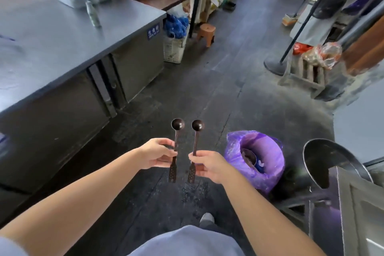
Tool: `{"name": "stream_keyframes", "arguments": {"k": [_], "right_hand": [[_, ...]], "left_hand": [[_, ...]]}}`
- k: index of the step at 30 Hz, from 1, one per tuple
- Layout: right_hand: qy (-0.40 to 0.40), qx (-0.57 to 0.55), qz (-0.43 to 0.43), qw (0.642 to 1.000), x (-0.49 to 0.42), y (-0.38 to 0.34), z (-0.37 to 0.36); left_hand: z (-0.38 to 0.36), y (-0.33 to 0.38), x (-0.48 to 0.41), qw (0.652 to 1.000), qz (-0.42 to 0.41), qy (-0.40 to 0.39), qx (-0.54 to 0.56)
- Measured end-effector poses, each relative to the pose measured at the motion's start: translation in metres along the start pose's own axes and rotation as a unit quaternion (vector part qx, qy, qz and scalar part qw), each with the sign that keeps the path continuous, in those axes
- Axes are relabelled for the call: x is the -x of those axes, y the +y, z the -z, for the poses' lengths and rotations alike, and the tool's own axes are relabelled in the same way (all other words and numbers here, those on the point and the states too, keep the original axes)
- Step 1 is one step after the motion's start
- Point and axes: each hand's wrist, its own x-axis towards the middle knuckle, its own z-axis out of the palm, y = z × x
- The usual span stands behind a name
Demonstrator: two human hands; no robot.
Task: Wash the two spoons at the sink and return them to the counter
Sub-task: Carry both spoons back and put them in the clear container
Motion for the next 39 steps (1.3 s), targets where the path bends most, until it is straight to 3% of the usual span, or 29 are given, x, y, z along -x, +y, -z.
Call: {"name": "stream_keyframes", "arguments": {"k": [7,17,39], "right_hand": [[-0.070,0.132,-0.020,0.989,-0.024,-0.016,-0.083],[-0.159,0.223,-0.042,0.961,-0.085,-0.052,-0.178],[-0.244,0.351,-0.052,0.902,-0.271,-0.200,-0.360]], "left_hand": [[0.073,-0.034,0.042,0.993,-0.003,0.091,0.075],[0.161,-0.049,0.063,0.960,0.022,0.214,0.180],[0.353,0.046,0.006,0.902,0.036,0.328,0.280]]}}
